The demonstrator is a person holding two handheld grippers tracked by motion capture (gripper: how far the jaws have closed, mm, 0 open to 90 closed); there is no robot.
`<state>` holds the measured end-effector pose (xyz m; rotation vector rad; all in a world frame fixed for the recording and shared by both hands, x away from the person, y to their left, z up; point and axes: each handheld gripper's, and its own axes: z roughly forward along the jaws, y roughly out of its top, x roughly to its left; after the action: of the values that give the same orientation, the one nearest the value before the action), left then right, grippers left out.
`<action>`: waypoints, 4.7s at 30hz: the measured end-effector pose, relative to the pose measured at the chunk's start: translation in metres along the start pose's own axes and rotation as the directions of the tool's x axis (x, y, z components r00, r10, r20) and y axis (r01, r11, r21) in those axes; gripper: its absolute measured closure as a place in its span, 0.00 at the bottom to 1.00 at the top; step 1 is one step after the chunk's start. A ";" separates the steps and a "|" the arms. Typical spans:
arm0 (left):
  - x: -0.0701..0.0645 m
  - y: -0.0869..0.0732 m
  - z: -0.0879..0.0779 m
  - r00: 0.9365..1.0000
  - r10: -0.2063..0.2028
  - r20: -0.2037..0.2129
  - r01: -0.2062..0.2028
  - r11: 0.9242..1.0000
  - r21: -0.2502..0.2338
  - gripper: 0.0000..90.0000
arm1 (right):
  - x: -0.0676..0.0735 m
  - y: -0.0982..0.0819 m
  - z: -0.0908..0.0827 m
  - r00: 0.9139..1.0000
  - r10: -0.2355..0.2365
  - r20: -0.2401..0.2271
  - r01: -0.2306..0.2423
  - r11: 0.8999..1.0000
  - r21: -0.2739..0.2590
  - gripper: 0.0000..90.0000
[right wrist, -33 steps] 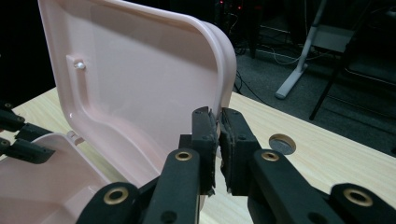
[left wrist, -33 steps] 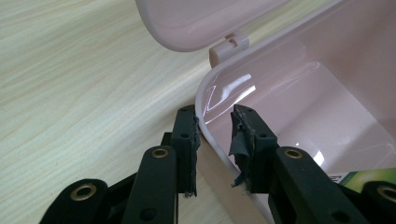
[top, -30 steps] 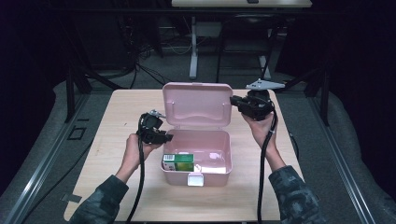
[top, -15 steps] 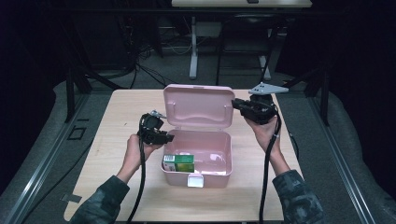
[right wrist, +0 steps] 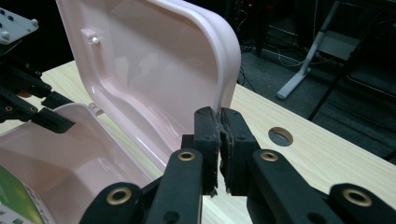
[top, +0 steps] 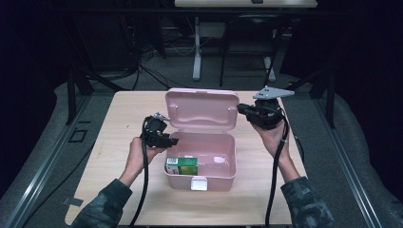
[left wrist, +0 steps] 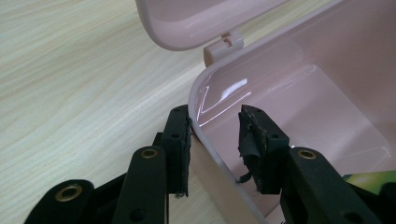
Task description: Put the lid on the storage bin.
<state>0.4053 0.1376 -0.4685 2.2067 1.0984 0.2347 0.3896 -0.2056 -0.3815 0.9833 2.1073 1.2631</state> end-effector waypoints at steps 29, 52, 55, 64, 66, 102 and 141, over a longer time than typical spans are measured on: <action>0.000 -0.003 0.014 0.998 0.032 -0.050 -0.032 0.999 0.013 0.81 | -0.051 -0.023 0.074 0.948 0.310 -0.072 -0.307 0.950 0.048 0.92; -0.007 -0.003 0.017 0.995 0.030 -0.096 -0.031 0.999 -0.009 0.86 | -0.044 -0.027 0.047 0.967 0.226 -0.122 -0.230 0.973 -0.025 0.93; -0.008 -0.003 0.018 0.994 0.031 -0.107 -0.032 0.999 -0.010 0.86 | -0.043 -0.027 0.044 0.968 0.217 -0.130 -0.223 0.974 -0.034 0.93; -0.009 -0.003 0.018 0.993 0.024 -0.114 -0.026 1.000 -0.013 0.86 | -0.039 -0.024 0.036 0.970 0.192 -0.152 -0.201 0.978 -0.047 0.93; -0.009 -0.003 0.018 0.993 0.024 -0.113 -0.026 1.000 -0.012 0.86 | -0.039 -0.023 0.035 0.971 0.185 -0.153 -0.194 0.980 -0.046 0.93; -0.009 -0.001 0.018 0.995 0.030 -0.094 -0.029 1.000 0.006 0.81 | -0.031 -0.002 0.004 0.975 0.106 -0.194 -0.125 0.988 -0.090 0.92; 0.001 -0.016 -0.059 0.999 0.050 -0.003 -0.050 0.994 -0.097 0.17 | 0.007 -0.017 -0.031 0.984 0.049 -0.169 -0.065 0.994 -0.091 0.91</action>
<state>0.3706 0.1739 -0.4329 2.1494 1.0121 0.3043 0.3575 -0.2225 -0.3829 0.9316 2.1318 1.5079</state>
